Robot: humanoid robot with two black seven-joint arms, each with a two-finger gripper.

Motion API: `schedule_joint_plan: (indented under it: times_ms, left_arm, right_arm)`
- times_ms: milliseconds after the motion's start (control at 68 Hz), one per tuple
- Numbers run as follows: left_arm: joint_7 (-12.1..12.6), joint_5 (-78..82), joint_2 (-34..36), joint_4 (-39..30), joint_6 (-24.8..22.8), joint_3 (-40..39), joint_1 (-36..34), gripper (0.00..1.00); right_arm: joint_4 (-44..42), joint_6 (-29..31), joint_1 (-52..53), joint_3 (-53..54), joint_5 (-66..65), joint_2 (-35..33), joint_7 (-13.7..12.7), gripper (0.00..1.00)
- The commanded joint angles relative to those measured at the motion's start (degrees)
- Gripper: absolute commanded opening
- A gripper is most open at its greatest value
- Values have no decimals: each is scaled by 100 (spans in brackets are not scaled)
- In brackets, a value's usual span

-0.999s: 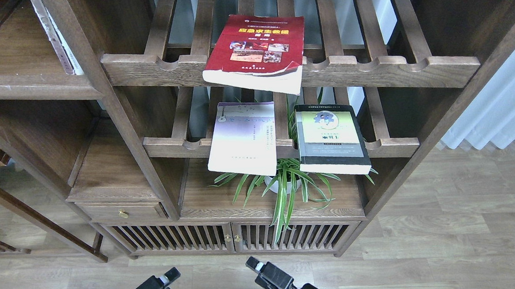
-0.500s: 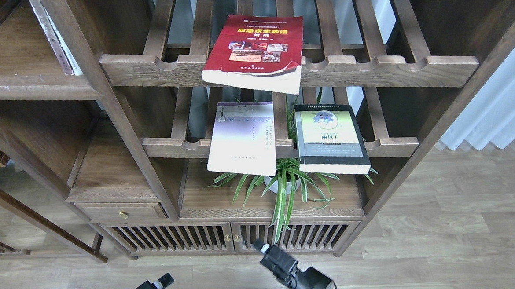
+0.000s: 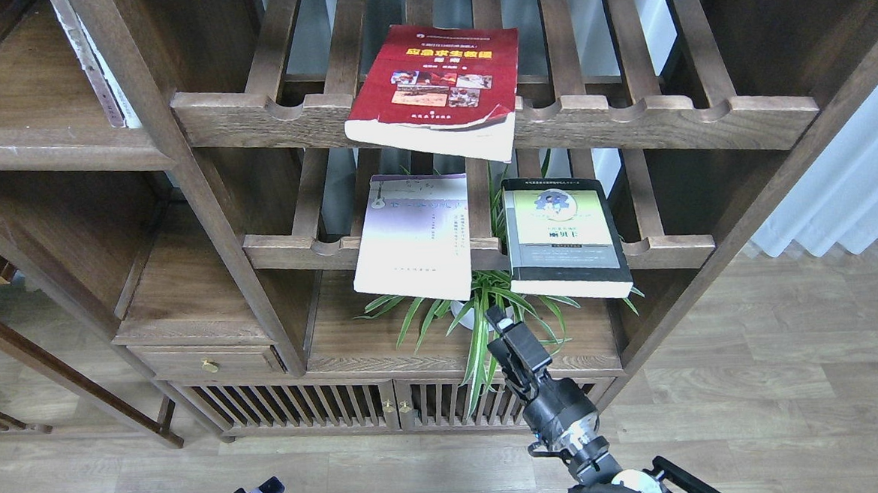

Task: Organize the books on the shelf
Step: 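Reach the right gripper up to the dark green book on the middle shelf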

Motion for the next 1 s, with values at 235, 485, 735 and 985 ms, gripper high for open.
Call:
schedule_joint_plan:
  times_ms: [235, 485, 735, 985]
  left_arm:
    - [-11, -22, 10, 160, 0, -9, 35, 100]
    - [-20, -48, 10, 212, 0, -80, 35, 100]
    - [-20, -40, 80, 221, 0, -308, 17, 100]
    - [-20, -48, 80, 212, 0, -343, 0, 100]
  right_arm:
    - [316, 0, -139, -78, -54, -1, -12, 99]
    - [334, 0, -121, 510, 61, -1, 50, 99]
    - [290, 0, -77, 1108, 509, -1, 59, 98]
    - [264, 0, -77, 1284, 808, -1, 59, 86]
